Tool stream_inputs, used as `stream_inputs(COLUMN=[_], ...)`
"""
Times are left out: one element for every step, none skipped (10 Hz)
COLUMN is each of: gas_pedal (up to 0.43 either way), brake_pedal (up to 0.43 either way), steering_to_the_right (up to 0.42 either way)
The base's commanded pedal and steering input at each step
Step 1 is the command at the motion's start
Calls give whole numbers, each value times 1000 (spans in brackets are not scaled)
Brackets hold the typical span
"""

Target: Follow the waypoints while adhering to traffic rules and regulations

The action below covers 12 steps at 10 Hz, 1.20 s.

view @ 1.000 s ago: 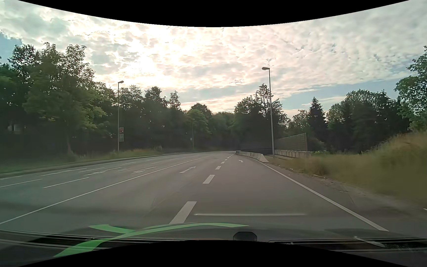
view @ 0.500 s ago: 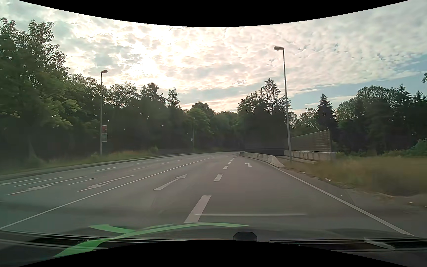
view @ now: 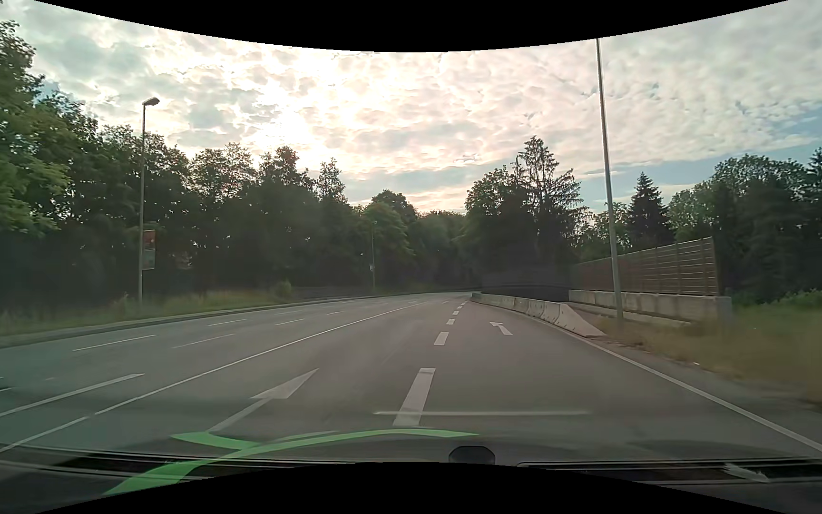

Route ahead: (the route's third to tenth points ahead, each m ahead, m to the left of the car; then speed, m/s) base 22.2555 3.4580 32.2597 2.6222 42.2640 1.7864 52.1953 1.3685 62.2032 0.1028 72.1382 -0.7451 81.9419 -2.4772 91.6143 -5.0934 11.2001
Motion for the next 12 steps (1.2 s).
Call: stream_inputs(gas_pedal=[339, 331, 319, 311, 299, 299, 299, 287, 268, 268, 260, 260], brake_pedal=[0, 0, 0, 0, 0, 0, 0, 0, 0, 0, 0, 0], steering_to_the_right=[-8, -6, -4, -3, -3, -3, -1, 1, 2, 2, 2, 2])
